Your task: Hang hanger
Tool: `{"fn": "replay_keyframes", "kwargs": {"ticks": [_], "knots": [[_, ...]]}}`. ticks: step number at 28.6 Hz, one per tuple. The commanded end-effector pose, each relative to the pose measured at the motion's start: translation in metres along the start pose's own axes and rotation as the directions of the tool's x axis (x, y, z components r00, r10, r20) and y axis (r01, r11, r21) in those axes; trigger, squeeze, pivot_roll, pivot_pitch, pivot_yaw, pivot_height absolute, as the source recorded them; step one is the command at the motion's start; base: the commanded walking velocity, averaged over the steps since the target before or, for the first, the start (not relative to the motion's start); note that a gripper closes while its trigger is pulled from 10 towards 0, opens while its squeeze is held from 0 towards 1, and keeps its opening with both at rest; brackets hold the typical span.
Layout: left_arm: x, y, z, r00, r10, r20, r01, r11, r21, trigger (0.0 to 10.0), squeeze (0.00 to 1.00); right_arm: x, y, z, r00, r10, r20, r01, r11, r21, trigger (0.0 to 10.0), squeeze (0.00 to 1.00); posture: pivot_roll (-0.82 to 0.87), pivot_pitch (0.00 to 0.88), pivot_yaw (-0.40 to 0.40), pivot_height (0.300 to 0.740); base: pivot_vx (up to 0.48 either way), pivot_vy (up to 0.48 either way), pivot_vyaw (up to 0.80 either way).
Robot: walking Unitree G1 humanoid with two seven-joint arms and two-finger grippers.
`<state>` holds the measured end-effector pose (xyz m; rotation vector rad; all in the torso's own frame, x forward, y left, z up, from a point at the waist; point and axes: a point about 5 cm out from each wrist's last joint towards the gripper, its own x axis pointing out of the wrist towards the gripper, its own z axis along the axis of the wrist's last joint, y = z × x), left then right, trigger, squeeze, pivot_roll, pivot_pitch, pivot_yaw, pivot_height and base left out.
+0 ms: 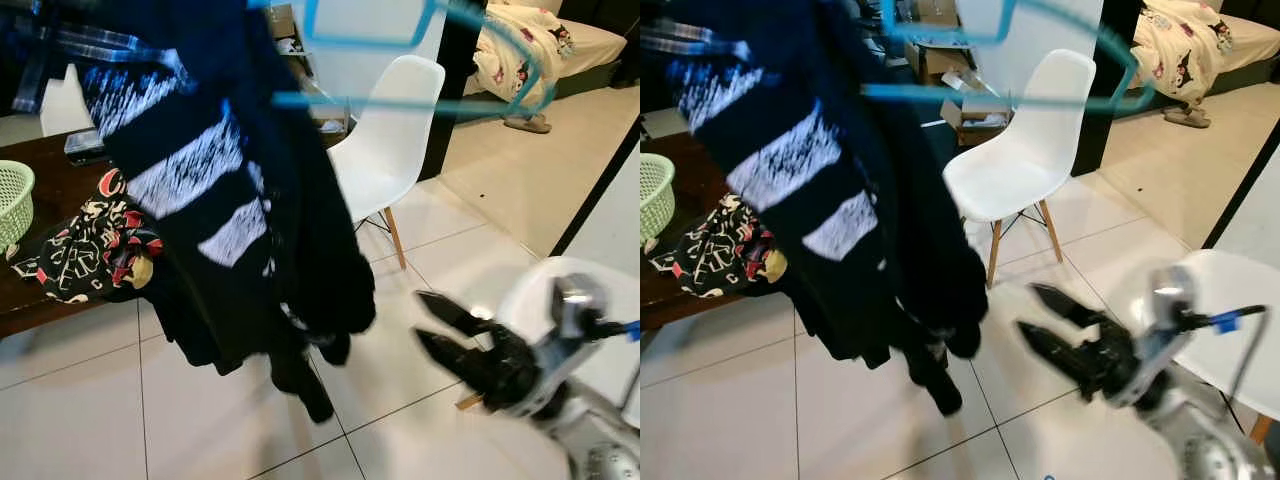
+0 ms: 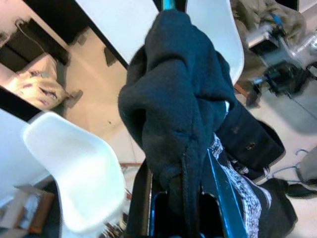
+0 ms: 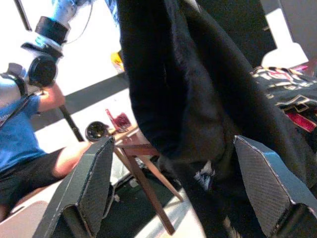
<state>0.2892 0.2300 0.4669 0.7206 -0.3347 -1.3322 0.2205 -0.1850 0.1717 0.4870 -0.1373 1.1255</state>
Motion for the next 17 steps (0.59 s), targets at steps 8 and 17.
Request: {"fn": "replay_keyframes", "kwargs": {"ticks": [8, 17], "knots": [[0.011, 0.018, 0.002, 0.994, 0.064, 0.093, -0.066, 0.998, 0.022, 10.0, 0.00, 0.051, -0.014, 0.016, 0.968, -0.222, 0.121, 0.227, 0.973, -0.032, 10.0, 0.00, 0.07, 0.063, 0.082, 0.740, 0.000, 0.000, -0.10], [0.029, 0.013, -0.033, 0.992, 0.090, 0.083, -0.089, 0.996, -0.017, 10.0, 0.00, 0.063, -0.020, 0.028, 0.940, -0.294, 0.173, 0.304, 0.952, -0.033, 10.0, 0.00, 0.04, 0.061, 0.072, 0.740, 0.000, 0.000, -0.79]]}}
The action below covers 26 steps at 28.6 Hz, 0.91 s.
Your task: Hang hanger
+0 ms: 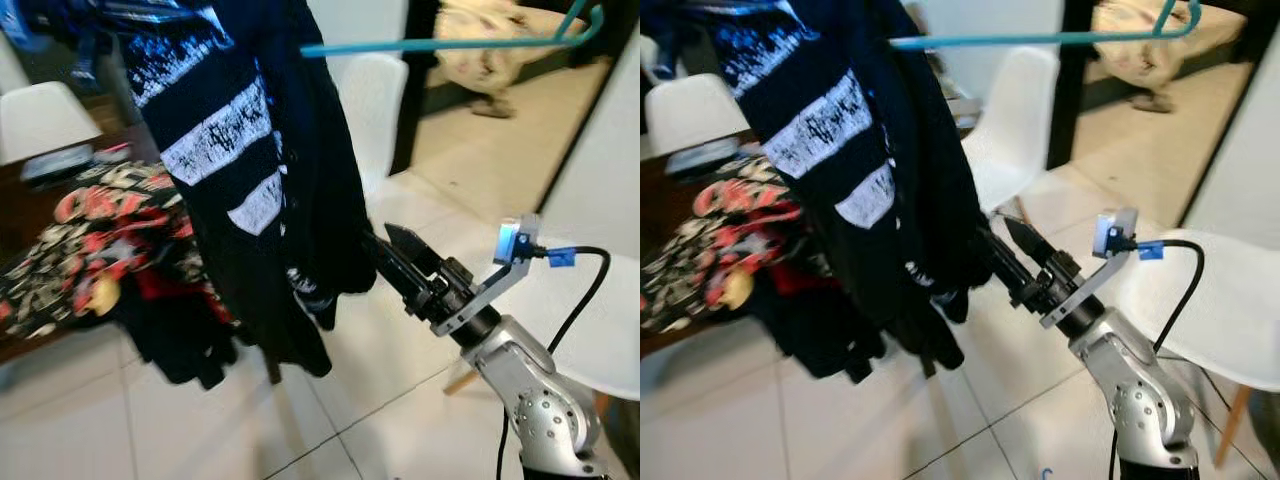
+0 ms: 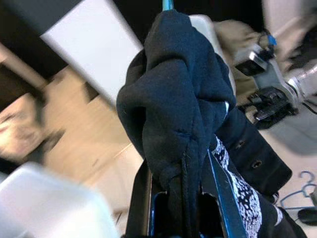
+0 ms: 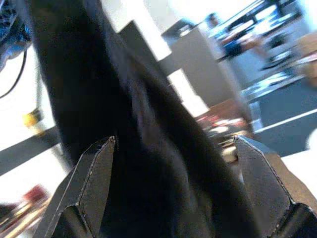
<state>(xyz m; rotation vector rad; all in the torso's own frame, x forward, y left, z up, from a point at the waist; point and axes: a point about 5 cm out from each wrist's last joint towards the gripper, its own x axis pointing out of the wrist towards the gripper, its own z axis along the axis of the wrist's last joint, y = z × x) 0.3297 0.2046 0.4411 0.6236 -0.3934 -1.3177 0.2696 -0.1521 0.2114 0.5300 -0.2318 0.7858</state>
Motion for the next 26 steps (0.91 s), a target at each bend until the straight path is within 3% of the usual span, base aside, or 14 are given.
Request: {"fn": "replay_keyframes", "kwargs": {"ticks": [1, 4, 8, 13, 20, 22, 23, 24, 26], "knots": [[-0.009, 0.000, -0.004, 0.999, 0.053, 0.000, -0.053, 0.998, 0.015, 10.0, 0.00, -0.001, -0.002, 0.002, 1.000, -0.025, 0.003, 0.025, 1.000, -0.008, 10.0, 0.00, 0.03, 0.062, 0.070, 0.740, 0.000, 0.000, -0.80], [-0.011, -0.002, -0.011, 0.997, 0.072, 0.008, -0.072, 0.997, -0.004, 10.0, 0.00, -0.002, -0.004, 0.003, 0.999, -0.046, 0.002, 0.046, 0.999, -0.018, 10.0, 0.00, 0.03, 0.062, 0.070, 0.740, 0.000, 0.000, -0.80], [-0.014, -0.011, -0.050, 0.982, 0.184, 0.042, -0.180, 0.980, -0.084, 10.0, 0.00, -0.002, -0.011, 0.008, 0.991, -0.137, -0.010, 0.136, 0.989, -0.061, 10.0, 0.00, 0.01, 0.059, 0.068, 0.740, 0.000, 0.000, -0.80], [-0.015, -0.016, -0.062, 0.964, 0.256, 0.075, -0.248, 0.964, -0.099, 10.0, 0.00, 0.001, -0.009, 0.004, 0.988, -0.153, -0.034, 0.150, 0.985, -0.090, 10.0, 0.00, -0.01, 0.059, 0.062, 0.740, 0.000, 0.000, -0.64], [-0.016, -0.012, -0.049, 0.936, 0.311, 0.164, -0.305, 0.950, -0.063, 10.0, 0.00, 0.002, -0.015, 0.002, 0.977, -0.209, -0.046, 0.203, 0.972, -0.123, 10.0, 0.00, 0.00, 0.055, 0.050, 0.740, 0.000, 0.000, 0.00], [-0.016, -0.006, -0.034, 0.925, 0.317, 0.208, -0.318, 0.948, -0.030, 10.0, 0.00, 0.004, -0.032, -0.008, 0.925, -0.370, -0.083, 0.354, 0.922, -0.159, 10.0, 0.00, 0.00, 0.043, 0.046, 0.740, 0.000, 0.000, 0.00], [-0.016, -0.006, -0.034, 0.925, 0.317, 0.208, -0.318, 0.948, -0.030, 10.0, 0.00, 0.004, -0.032, -0.008, 0.925, -0.370, -0.083, 0.354, 0.922, -0.159, 10.0, 0.00, 0.00, 0.043, 0.046, 0.740, 0.000, 0.000, 0.00], [-0.016, -0.005, -0.029, 0.921, 0.319, 0.222, -0.323, 0.946, -0.018, 10.0, 0.00, 0.003, -0.038, -0.012, 0.897, -0.431, -0.099, 0.410, 0.895, -0.175, 10.0, 0.00, 0.00, 0.043, 0.046, 0.740, 0.000, 0.000, 0.00], [-0.016, -0.005, -0.029, 0.921, 0.319, 0.222, -0.323, 0.946, -0.018, 10.0, 0.00, 0.003, -0.038, -0.012, 0.897, -0.431, -0.099, 0.410, 0.895, -0.175, 10.0, 0.00, 0.00, 0.043, 0.046, 0.740, 0.000, 0.000, 0.00]]}}
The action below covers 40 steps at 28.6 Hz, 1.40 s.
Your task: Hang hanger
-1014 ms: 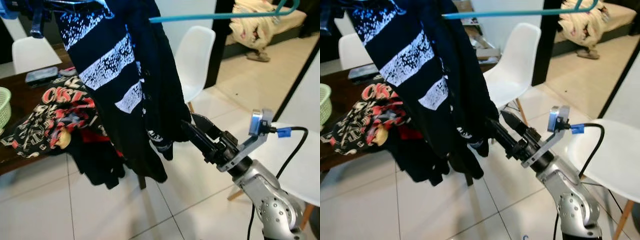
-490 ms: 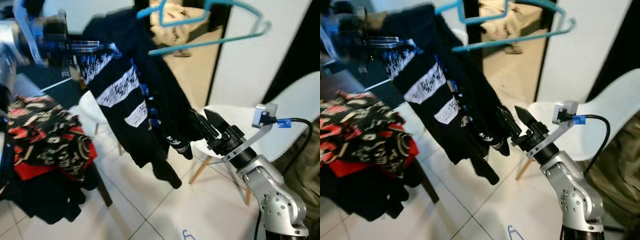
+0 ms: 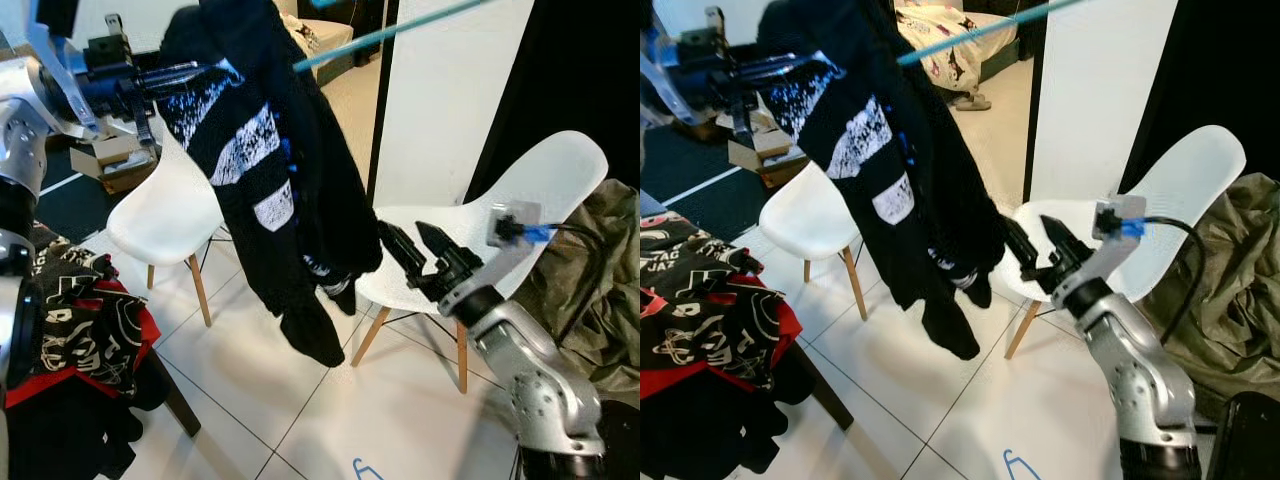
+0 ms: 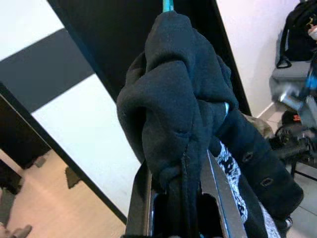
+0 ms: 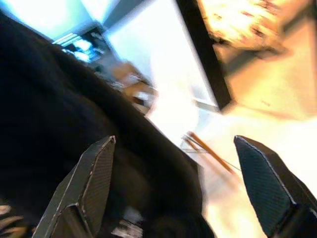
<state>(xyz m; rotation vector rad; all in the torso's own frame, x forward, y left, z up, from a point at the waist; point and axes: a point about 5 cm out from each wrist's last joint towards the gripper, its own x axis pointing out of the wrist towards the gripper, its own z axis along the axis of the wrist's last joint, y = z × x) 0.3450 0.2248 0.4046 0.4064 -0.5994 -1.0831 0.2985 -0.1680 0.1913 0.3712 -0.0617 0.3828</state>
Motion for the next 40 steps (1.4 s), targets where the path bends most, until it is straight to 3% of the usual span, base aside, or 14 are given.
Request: {"fn": "replay_keyframes", "kwargs": {"ticks": [1, 9, 24, 32, 33, 40], "knots": [[0.002, 0.004, 0.016, 0.998, 0.016, 0.059, -0.019, 0.998, 0.053, 10.0, 0.00, 0.003, 0.000, -0.008, 0.999, -0.038, -0.025, 0.038, 0.999, 0.013, 10.0, 0.00, 0.01, 0.035, 0.041, 0.740, 0.000, 0.000, 0.00], [0.008, 0.001, 0.029, 0.996, -0.017, 0.087, 0.007, 0.994, 0.109, 10.0, 0.00, 0.010, 0.004, -0.014, 0.992, -0.106, 0.069, 0.098, 0.989, 0.112, 10.0, 0.00, 0.02, 0.000, 0.022, 0.740, 0.000, 0.000, 0.00], [0.014, -0.006, 0.037, 0.992, -0.021, 0.122, 0.003, 0.989, 0.145, 10.0, 0.00, 0.036, 0.028, -0.019, 0.990, -0.084, 0.117, 0.071, 0.991, 0.116, 10.0, 0.00, 0.03, 0.000, 0.012, 0.740, 0.000, 0.000, 0.00], [0.013, -0.010, 0.037, 0.992, -0.013, 0.129, -0.007, 0.989, 0.148, 10.0, 0.00, 0.042, 0.027, -0.011, 0.983, -0.078, 0.168, 0.056, 0.990, 0.129, 10.0, 0.00, 0.04, 0.000, 0.011, 0.740, 0.000, 0.000, 0.00], [0.013, -0.011, 0.038, 0.991, -0.016, 0.134, -0.003, 0.990, 0.142, 10.0, 0.00, 0.043, 0.029, -0.009, 0.980, -0.064, 0.191, 0.035, 0.988, 0.151, 0.0, 0.00, 0.04, 0.000, 0.012, 0.740, 0.000, 0.000, 0.00], [0.011, -0.012, 0.034, 0.992, 0.014, 0.123, -0.030, 0.991, 0.131, 10.0, 0.00, 0.044, 0.028, 0.001, 0.966, -0.041, 0.256, -0.014, 0.978, 0.209, 0.0, 0.00, 0.03, 0.000, 0.025, 0.740, 0.000, 0.000, 0.00]]}}
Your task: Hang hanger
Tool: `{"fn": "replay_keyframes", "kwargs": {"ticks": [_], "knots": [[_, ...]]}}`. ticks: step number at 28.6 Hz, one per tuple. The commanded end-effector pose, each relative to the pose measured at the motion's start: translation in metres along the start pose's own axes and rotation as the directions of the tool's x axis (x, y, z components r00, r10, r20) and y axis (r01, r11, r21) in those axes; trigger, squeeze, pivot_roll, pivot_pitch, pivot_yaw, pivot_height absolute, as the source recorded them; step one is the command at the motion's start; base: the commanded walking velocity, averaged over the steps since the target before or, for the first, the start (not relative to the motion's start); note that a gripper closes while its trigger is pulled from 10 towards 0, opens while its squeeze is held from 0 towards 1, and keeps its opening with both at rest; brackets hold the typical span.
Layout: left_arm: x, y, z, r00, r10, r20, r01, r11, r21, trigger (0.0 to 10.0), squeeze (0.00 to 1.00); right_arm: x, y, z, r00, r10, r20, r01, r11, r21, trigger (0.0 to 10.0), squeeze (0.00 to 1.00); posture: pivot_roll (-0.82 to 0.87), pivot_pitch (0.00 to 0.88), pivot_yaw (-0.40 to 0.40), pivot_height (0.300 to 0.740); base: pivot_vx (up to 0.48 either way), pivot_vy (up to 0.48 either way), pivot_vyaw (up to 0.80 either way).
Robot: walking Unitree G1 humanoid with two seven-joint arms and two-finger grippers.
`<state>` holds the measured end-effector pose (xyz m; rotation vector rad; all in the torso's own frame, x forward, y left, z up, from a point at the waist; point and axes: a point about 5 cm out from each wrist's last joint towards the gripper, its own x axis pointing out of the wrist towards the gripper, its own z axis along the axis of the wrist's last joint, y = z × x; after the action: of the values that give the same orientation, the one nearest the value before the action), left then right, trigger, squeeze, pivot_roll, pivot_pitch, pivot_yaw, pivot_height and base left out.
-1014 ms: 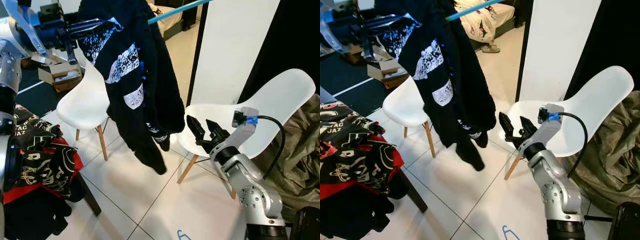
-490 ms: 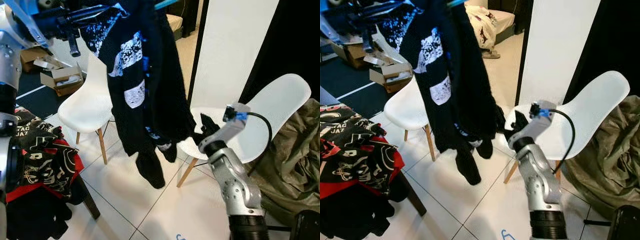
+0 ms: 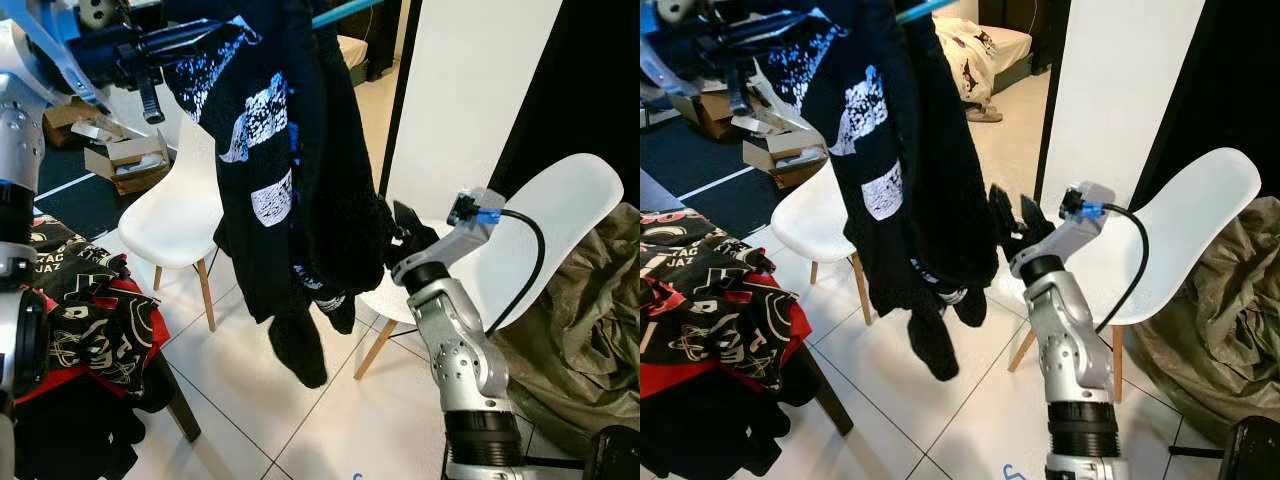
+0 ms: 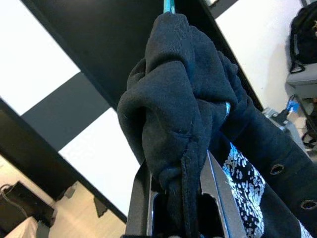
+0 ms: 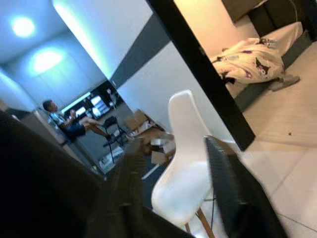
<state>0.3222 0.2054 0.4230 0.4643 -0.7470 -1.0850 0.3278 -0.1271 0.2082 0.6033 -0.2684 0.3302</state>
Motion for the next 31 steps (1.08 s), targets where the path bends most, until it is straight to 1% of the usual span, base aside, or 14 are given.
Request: {"fn": "replay_keyframes", "kwargs": {"ticks": [1, 2, 4, 8, 12, 14, 15, 16, 18, 19, 20, 22, 30, 31], "knots": [[-0.004, 0.003, 0.004, 0.999, 0.043, 0.023, -0.043, 0.999, 0.016, 10.0, 0.00, 0.000, -0.003, 0.002, 1.000, -0.003, 0.020, 0.003, 1.000, 0.029, 0.0, 0.00, 0.03, 0.000, 0.025, 0.740, 0.000, 0.000, 0.00], [-0.010, 0.005, 0.002, 0.997, 0.073, 0.005, -0.073, 0.997, 0.017, 10.0, 0.00, -0.001, -0.006, 0.006, 1.000, 0.002, 0.030, -0.003, 0.999, 0.036, 0.0, 0.00, 0.03, 0.000, 0.032, 0.740, 0.000, 0.000, 0.00], [-0.010, 0.005, 0.002, 0.997, 0.073, 0.005, -0.073, 0.997, 0.017, 10.0, 0.00, -0.001, -0.006, 0.006, 1.000, 0.002, 0.030, -0.003, 0.999, 0.036, 0.0, 0.00, 0.03, 0.000, 0.032, 0.740, 0.000, 0.000, 0.00], [-0.029, 0.013, -0.003, 0.985, 0.165, -0.041, -0.164, 0.986, 0.031, 10.0, 0.00, -0.008, -0.018, 0.019, 0.998, 0.018, 0.065, -0.021, 0.998, 0.055, 0.0, 0.00, 0.03, 0.000, 0.036, 0.740, 0.000, 0.000, 0.00], [-0.034, 0.016, -0.001, 0.979, 0.202, -0.034, -0.201, 0.979, 0.035, 10.0, 0.00, -0.014, -0.027, 0.028, 0.995, 0.063, 0.073, -0.067, 0.997, 0.044, 0.0, 0.00, 0.03, 0.000, 0.034, 0.740, 0.000, 0.000, 0.00], [-0.035, 0.017, 0.001, 0.977, 0.211, -0.028, -0.209, 0.977, 0.037, 10.0, 0.00, -0.020, -0.028, 0.028, 0.993, 0.114, 0.042, -0.115, 0.993, 0.023, 0.0, 0.00, 0.03, 0.000, 0.038, 0.740, 0.000, 0.000, 0.00], [-0.034, 0.018, 0.002, 0.977, 0.210, -0.022, -0.210, 0.977, 0.039, 10.0, 0.00, -0.027, -0.035, 0.024, 0.994, 0.110, -0.003, -0.110, 0.994, -0.001, 10.0, 0.00, 0.02, 0.000, 0.041, 0.740, 0.000, 0.000, 0.00], [-0.032, 0.019, 0.004, 0.978, 0.208, -0.014, -0.208, 0.977, 0.041, 10.0, 0.00, -0.036, -0.039, 0.016, 0.990, 0.126, -0.060, -0.128, 0.991, -0.036, 10.0, 1.00, 0.02, 0.000, 0.046, 0.740, 0.000, 0.000, 0.00], [-0.032, 0.019, 0.004, 0.978, 0.208, -0.014, -0.208, 0.977, 0.041, 10.0, 0.00, -0.036, -0.039, 0.016, 0.990, 0.126, -0.060, -0.128, 0.991, -0.036, 10.0, 1.00, 0.02, 0.000, 0.046, 0.740, 0.000, 0.000, 0.00], [-0.030, 0.019, 0.006, 0.979, 0.204, -0.002, -0.204, 0.978, 0.041, 10.0, 0.00, -0.046, -0.039, 0.009, 0.982, 0.151, -0.114, -0.160, 0.985, -0.068, 10.0, 1.00, 0.01, 0.000, 0.046, 0.740, 0.000, 0.000, 0.00], [-0.030, 0.019, 0.006, 0.979, 0.204, -0.002, -0.204, 0.978, 0.041, 10.0, 0.00, -0.046, -0.039, 0.009, 0.982, 0.151, -0.114, -0.160, 0.985, -0.068, 10.0, 1.00, 0.01, 0.000, 0.046, 0.740, 0.000, 0.000, 0.00], [-0.026, 0.019, 0.008, 0.981, 0.193, 0.017, -0.193, 0.981, 0.036, 10.0, 0.00, -0.056, -0.028, -0.004, 0.957, 0.218, -0.193, -0.243, 0.963, -0.116, 10.0, 1.00, 0.00, 0.000, 0.053, 0.740, 0.000, 0.000, 0.00], [-0.021, 0.017, 0.007, 0.984, 0.179, 0.027, -0.180, 0.983, 0.034, 10.0, 0.00, -0.052, -0.016, -0.016, 0.947, 0.231, -0.222, -0.268, 0.951, -0.153, 10.0, 1.00, 0.00, 0.000, 0.055, 0.740, 0.000, 0.000, 0.00], [-0.019, 0.016, 0.007, 0.985, 0.171, 0.033, -0.173, 0.984, 0.033, 10.0, 0.00, -0.042, -0.007, -0.023, 0.953, 0.219, -0.211, -0.254, 0.955, -0.153, 10.0, 0.00, 0.00, 0.000, 0.056, 0.740, 0.000, 0.000, 0.00]]}}
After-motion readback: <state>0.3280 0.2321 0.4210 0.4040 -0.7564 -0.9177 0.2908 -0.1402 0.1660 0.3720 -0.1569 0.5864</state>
